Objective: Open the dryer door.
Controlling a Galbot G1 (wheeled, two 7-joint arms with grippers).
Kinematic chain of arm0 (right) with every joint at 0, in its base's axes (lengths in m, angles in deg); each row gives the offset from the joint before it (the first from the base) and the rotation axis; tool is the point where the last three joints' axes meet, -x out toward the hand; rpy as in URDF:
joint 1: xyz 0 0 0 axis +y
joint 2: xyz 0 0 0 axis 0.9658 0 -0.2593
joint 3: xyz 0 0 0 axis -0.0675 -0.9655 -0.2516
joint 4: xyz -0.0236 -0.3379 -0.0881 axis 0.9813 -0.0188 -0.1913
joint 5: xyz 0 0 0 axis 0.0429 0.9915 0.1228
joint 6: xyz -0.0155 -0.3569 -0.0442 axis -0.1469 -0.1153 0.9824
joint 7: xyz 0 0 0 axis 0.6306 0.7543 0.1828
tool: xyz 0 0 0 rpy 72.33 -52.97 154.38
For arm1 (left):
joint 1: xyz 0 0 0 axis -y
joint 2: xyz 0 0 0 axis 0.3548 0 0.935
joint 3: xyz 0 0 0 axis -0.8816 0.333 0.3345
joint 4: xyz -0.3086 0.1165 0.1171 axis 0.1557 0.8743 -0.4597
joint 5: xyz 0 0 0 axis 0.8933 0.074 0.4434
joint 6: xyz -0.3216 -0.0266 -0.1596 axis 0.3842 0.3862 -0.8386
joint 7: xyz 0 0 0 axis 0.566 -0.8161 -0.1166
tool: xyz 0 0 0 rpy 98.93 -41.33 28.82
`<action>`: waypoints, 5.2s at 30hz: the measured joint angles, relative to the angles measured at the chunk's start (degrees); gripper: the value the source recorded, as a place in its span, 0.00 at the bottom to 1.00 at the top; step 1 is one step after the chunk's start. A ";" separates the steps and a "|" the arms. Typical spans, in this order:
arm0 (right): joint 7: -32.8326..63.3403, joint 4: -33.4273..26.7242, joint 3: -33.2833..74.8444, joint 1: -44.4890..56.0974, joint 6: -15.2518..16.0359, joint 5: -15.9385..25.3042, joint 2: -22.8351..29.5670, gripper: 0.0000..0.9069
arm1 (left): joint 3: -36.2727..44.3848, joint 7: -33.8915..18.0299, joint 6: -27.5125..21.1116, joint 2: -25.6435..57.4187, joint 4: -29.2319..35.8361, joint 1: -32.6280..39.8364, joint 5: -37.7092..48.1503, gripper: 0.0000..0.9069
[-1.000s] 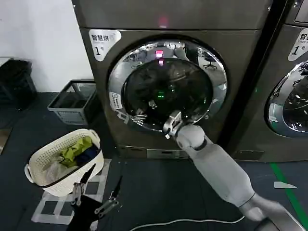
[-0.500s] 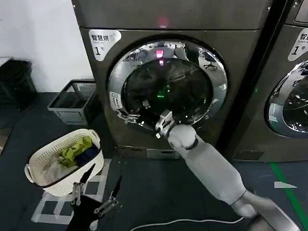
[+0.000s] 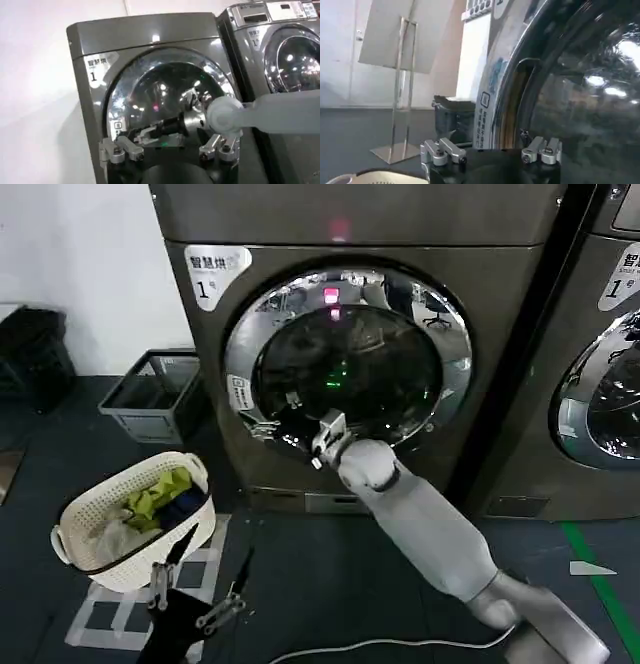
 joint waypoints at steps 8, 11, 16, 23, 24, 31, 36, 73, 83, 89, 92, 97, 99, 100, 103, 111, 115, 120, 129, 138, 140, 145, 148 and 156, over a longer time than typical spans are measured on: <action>-0.55 -1.92 -0.71 -1.26 0.04 0.09 1.57 1.00 | -0.60 0.00 0.02 0.06 0.17 -0.01 0.39 1.00; -1.54 -2.44 -1.02 -1.65 -0.07 -0.18 1.69 1.00 | -0.69 0.00 0.02 0.07 0.24 -0.05 0.42 1.00; -3.92 -2.66 -1.42 -2.05 -0.31 -1.01 1.51 1.00 | -0.80 0.00 0.02 0.07 0.29 -0.06 0.51 1.00; -8.75 -1.28 -2.13 -2.18 -0.46 -3.97 0.03 1.00 | -1.19 -0.01 0.01 0.30 0.30 0.02 0.69 1.00; -9.38 -1.02 -2.15 -2.12 -0.46 -4.41 -0.19 1.00 | -1.24 -0.01 0.01 0.33 0.30 0.02 0.71 1.00; -14.97 2.01 -1.64 -1.23 0.05 -7.71 -3.14 1.00 | -2.19 0.00 -0.24 0.67 0.13 0.36 1.55 1.00; -19.51 4.68 -1.35 -0.82 -0.52 -11.40 -6.16 1.00 | -3.92 0.66 -1.16 1.66 0.09 0.87 4.61 1.00; -39.83 19.09 1.18 6.02 -4.51 -19.77 -24.51 1.00 | -15.45 1.38 -12.39 11.16 -6.15 12.55 22.04 1.00; -46.54 23.43 5.70 11.25 -6.10 -21.08 -29.64 1.00 | -12.05 1.21 -15.25 14.64 -8.71 18.98 21.89 1.00; -47.88 26.06 10.27 16.01 -6.36 -21.48 -31.81 1.00 | -10.16 0.37 -16.42 15.93 -10.53 22.98 21.92 1.00; -48.76 27.72 13.31 19.31 -7.26 -22.26 -33.29 1.00 | -8.93 0.67 -16.49 16.76 -11.25 24.79 21.89 1.00; -48.92 30.67 19.18 25.33 -8.30 -23.26 -36.20 1.00 | -5.91 1.44 -16.19 18.45 -12.22 27.40 19.79 1.00; -47.34 31.86 22.11 28.13 -8.35 -24.19 -37.40 1.00 | -4.10 1.66 -16.16 19.33 -12.77 28.60 19.41 1.00; -46.48 32.58 23.83 29.86 -8.38 -24.55 -37.98 1.00 | -3.20 1.75 -16.16 19.71 -12.96 29.16 19.30 1.00; -44.76 34.15 28.74 34.48 -9.05 -25.23 -39.12 1.00 | -0.30 2.03 -16.15 21.09 -13.68 31.31 19.02 1.00; -40.80 37.91 44.89 48.75 -10.78 -25.22 -38.93 1.00 | 9.12 2.71 -15.87 23.33 -15.80 38.05 18.75 1.00; -39.66 39.41 55.50 58.20 -12.63 -25.20 -37.26 1.00 | 12.96 2.94 -15.78 23.40 -17.16 41.48 19.68 1.00; -35.62 41.47 68.11 70.08 -16.52 -24.66 -32.31 1.00 | 16.17 3.49 -15.47 23.67 -18.44 44.80 20.96 1.00; -30.49 42.74 85.91 84.65 -23.09 -23.01 -20.85 1.00 | 21.83 3.52 -15.27 24.06 -20.25 49.40 22.44 1.00; -23.88 39.71 100.06 90.33 -28.52 -16.71 -8.21 1.00 | 29.18 3.32 -15.17 22.49 -22.13 54.99 23.04 1.00; -20.91 39.00 102.19 90.41 -28.53 -14.70 -5.60 1.00 | 31.20 3.18 -15.15 22.00 -22.57 56.42 23.04 1.00; -9.58 37.16 107.68 89.71 -27.19 -7.91 0.22 1.00 | 36.33 2.62 -15.13 20.22 -24.12 60.10 22.82 1.00; -1.19 35.39 110.90 89.06 -25.94 -4.49 3.38 1.00 | 39.02 2.35 -15.25 18.93 -25.21 62.05 22.71 1.00; 16.11 29.12 118.97 85.97 -20.44 1.95 10.08 1.00 | 45.04 1.83 -15.43 14.56 -29.12 67.37 22.87 1.00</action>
